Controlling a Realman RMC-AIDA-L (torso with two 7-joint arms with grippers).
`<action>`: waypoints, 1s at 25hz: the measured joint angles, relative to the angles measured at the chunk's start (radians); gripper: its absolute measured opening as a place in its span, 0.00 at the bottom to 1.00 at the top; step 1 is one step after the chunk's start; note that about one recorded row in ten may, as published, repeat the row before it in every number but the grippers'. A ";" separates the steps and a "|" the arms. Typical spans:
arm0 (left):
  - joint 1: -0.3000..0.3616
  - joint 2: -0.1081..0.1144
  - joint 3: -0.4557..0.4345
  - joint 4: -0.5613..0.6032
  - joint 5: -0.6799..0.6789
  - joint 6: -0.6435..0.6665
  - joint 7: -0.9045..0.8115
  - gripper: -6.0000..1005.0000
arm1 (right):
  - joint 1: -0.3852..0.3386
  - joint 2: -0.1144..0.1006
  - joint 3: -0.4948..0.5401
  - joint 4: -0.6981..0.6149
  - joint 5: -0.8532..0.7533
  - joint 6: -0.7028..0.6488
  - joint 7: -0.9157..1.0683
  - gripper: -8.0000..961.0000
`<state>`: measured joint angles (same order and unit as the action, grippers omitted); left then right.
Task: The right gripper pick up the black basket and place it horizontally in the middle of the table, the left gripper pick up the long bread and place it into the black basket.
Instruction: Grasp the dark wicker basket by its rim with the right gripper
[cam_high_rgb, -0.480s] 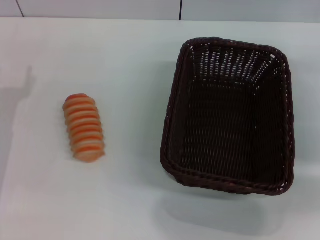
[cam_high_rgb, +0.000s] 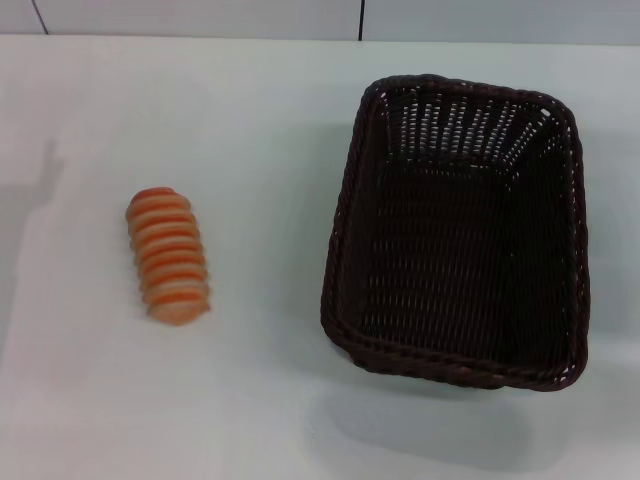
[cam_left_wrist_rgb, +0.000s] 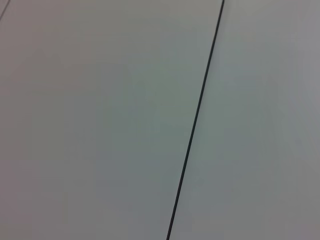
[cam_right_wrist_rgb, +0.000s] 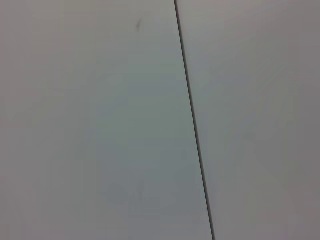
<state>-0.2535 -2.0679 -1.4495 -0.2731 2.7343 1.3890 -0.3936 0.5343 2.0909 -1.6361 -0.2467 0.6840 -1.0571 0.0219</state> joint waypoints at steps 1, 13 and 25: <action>0.004 0.000 0.001 -0.001 0.001 0.002 -0.010 0.86 | -0.002 0.000 0.000 0.000 -0.001 -0.002 0.000 0.84; 0.028 0.001 0.021 -0.004 0.007 0.038 -0.028 0.86 | -0.022 0.000 -0.025 0.000 -0.006 -0.019 0.001 0.84; 0.002 0.001 0.029 0.002 0.011 -0.013 -0.027 0.86 | -0.024 -0.009 -0.074 -0.080 -0.007 0.094 -0.013 0.84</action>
<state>-0.2517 -2.0673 -1.4208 -0.2714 2.7454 1.3761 -0.4204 0.5102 2.0817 -1.7099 -0.3270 0.6768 -0.9629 0.0086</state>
